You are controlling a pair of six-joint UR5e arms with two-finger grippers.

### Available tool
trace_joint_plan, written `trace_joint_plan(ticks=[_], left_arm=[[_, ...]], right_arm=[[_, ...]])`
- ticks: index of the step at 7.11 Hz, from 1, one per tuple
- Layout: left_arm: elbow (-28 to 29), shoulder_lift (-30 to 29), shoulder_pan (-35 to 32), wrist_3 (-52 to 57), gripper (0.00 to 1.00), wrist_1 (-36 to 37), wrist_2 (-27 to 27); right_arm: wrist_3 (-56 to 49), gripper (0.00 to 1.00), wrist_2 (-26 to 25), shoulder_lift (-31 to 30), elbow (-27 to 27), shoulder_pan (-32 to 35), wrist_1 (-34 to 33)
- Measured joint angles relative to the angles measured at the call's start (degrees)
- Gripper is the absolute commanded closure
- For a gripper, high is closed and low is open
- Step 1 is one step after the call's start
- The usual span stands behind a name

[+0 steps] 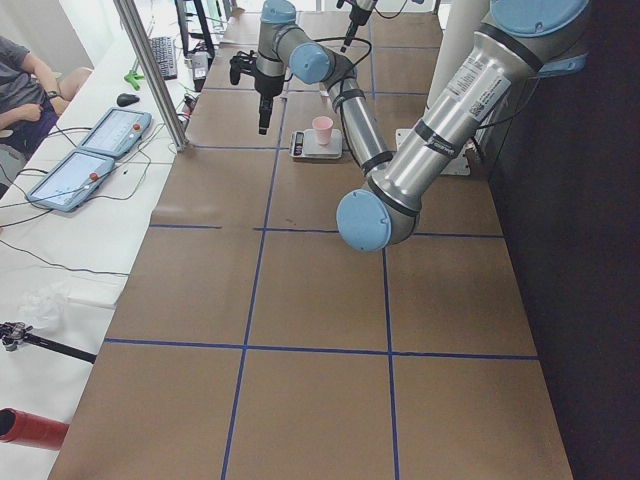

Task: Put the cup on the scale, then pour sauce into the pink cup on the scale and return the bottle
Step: 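Withdraw the left arm while the right gripper reaches to the glass bottle, then grasp the glass sauce bottle with the right gripper and lift it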

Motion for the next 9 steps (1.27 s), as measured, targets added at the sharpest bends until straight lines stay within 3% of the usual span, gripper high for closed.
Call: trace_joint_plan(ticks=[2, 4, 6, 9], left_arm=[[0.16, 6.5, -6.74, 22.11, 0.0, 0.25, 0.0], [2.41, 12.87, -13.08, 40.09, 0.0, -3.44, 0.07], [5.73, 17.57, -16.69, 46.35, 0.0, -10.76, 0.07], [7.26, 18.74, -18.17, 47.32, 0.0, -13.16, 0.2]], right_arm=[[7.43, 0.0, -12.2, -2.39, -2.03, -6.67, 0.08], [14.1, 0.0, -22.43, -2.68, -7.4, -10.4, 0.0], [16.5, 0.0, -27.05, -1.18, -11.69, -12.26, -0.18], [16.81, 0.0, -29.48, 2.36, -15.97, -12.84, -0.51]])
